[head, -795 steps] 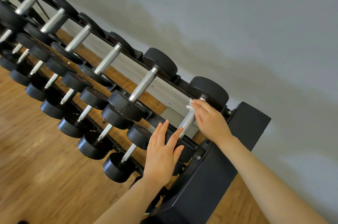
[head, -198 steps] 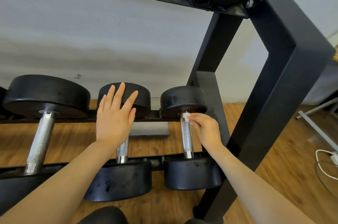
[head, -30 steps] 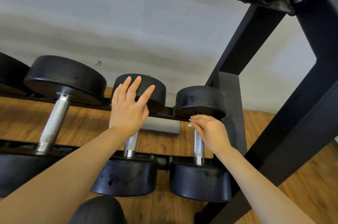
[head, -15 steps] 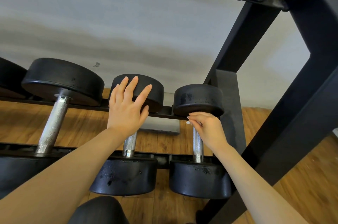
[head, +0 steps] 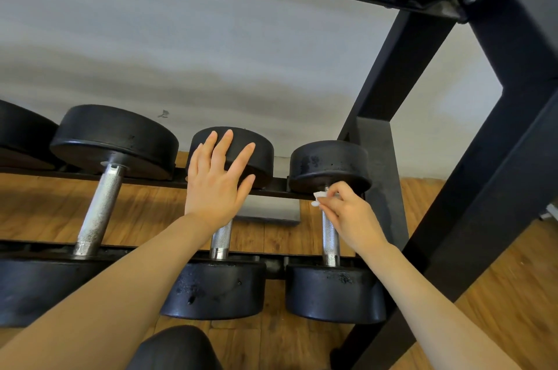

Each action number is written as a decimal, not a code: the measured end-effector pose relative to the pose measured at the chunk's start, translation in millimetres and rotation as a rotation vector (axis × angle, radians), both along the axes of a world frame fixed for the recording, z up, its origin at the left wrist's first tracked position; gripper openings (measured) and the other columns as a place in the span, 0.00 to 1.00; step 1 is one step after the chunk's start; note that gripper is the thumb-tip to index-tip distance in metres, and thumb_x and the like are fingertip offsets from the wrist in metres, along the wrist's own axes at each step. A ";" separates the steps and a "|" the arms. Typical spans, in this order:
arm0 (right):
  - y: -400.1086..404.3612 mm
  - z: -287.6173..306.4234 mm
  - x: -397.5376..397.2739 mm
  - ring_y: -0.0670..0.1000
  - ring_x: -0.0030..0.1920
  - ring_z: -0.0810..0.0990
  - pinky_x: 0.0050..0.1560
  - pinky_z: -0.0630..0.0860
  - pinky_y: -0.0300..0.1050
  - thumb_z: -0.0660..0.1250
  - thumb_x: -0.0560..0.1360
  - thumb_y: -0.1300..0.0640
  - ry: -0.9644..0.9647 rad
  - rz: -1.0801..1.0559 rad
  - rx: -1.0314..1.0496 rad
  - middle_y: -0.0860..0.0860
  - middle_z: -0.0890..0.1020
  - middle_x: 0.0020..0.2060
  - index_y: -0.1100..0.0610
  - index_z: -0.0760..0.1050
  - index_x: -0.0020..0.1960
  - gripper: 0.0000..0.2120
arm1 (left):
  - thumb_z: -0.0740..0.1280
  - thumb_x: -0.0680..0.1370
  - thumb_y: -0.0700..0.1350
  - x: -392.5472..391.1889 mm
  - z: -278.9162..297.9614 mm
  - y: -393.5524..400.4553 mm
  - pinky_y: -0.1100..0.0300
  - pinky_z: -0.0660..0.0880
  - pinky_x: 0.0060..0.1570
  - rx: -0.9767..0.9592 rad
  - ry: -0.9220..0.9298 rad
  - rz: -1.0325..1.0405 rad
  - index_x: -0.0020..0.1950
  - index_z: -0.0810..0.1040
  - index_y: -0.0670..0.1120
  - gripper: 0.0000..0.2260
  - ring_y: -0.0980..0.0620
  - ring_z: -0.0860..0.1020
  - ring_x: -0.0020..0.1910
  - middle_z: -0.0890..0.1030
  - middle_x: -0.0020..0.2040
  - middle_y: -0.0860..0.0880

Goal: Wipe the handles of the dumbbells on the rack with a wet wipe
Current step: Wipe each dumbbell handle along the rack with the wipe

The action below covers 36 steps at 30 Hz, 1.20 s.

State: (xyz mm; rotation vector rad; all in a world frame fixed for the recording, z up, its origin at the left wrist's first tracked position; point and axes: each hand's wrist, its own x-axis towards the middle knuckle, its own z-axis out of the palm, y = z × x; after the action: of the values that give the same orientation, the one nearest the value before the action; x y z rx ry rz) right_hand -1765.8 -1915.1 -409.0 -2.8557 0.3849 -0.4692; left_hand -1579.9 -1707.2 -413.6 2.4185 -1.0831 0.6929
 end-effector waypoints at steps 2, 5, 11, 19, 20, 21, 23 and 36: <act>-2.5 2.3 -3.5 0.47 0.43 0.78 0.46 0.78 0.39 0.67 0.78 0.56 -0.007 0.010 -0.022 0.49 0.75 0.49 0.58 0.81 0.56 0.10 | 0.59 0.82 0.55 -3.6 3.0 0.8 0.40 0.58 0.72 -0.021 0.022 0.000 0.74 0.68 0.51 0.21 0.37 0.60 0.75 0.66 0.75 0.40; -2.5 4.3 -0.2 0.47 0.43 0.77 0.47 0.74 0.36 0.67 0.77 0.56 -0.032 -0.031 0.005 0.49 0.76 0.49 0.57 0.82 0.57 0.10 | 0.54 0.81 0.56 -3.7 13.6 0.3 0.39 0.63 0.69 -0.087 0.091 -0.013 0.72 0.72 0.50 0.22 0.38 0.63 0.74 0.69 0.73 0.41; 0.3 1.5 -3.2 0.49 0.42 0.80 0.45 0.79 0.42 0.69 0.77 0.57 -0.049 -0.012 -0.052 0.50 0.78 0.48 0.58 0.82 0.54 0.09 | 0.50 0.81 0.57 3.4 26.2 -7.7 0.40 0.62 0.70 -0.076 0.145 -0.003 0.73 0.71 0.49 0.25 0.38 0.62 0.76 0.66 0.76 0.42; 0.9 2.1 -1.5 0.55 0.48 0.81 0.46 0.80 0.46 0.79 0.64 0.65 -0.109 0.020 -0.203 0.54 0.83 0.45 0.61 0.84 0.49 0.14 | 0.51 0.81 0.57 2.0 23.4 -8.6 0.40 0.63 0.70 -0.074 0.127 0.013 0.73 0.71 0.49 0.24 0.38 0.62 0.76 0.66 0.76 0.42; 0.7 1.1 -1.3 0.55 0.47 0.81 0.46 0.81 0.46 0.79 0.64 0.65 -0.115 0.023 -0.200 0.54 0.83 0.45 0.61 0.84 0.48 0.13 | 0.50 0.81 0.57 2.1 23.6 -8.1 0.40 0.63 0.70 -0.072 0.130 0.013 0.74 0.71 0.49 0.25 0.38 0.62 0.76 0.66 0.76 0.42; -0.6 -0.7 -2.1 0.55 0.47 0.81 0.44 0.82 0.47 0.79 0.65 0.65 -0.115 0.031 -0.192 0.54 0.83 0.44 0.61 0.84 0.47 0.12 | 0.50 0.81 0.57 2.3 24.1 -7.7 0.40 0.62 0.71 -0.071 0.130 0.012 0.74 0.70 0.49 0.25 0.38 0.62 0.76 0.66 0.76 0.42; -3.3 -4.7 -6.4 0.54 0.46 0.80 0.42 0.81 0.48 0.77 0.67 0.65 -0.115 0.048 -0.173 0.53 0.82 0.44 0.61 0.84 0.46 0.08 | 0.50 0.81 0.57 2.6 24.5 -7.1 0.41 0.62 0.71 -0.070 0.129 0.010 0.74 0.70 0.49 0.25 0.38 0.62 0.76 0.66 0.76 0.42; -1.9 -4.8 -6.5 0.49 0.49 0.76 0.49 0.70 0.35 0.73 0.73 0.60 -0.136 -0.038 -0.013 0.50 0.79 0.47 0.59 0.83 0.51 0.07 | 0.51 0.82 0.56 3.3 21.2 -8.0 0.42 0.60 0.72 -0.061 0.133 0.019 0.74 0.70 0.50 0.24 0.39 0.61 0.76 0.65 0.77 0.43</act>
State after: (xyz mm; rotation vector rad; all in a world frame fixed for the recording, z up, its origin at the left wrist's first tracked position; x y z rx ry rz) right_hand -1772.3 -1917.0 -413.8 -2.8128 0.4133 -0.6705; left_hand -1576.6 -1715.3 -392.4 2.3881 -0.9730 0.5542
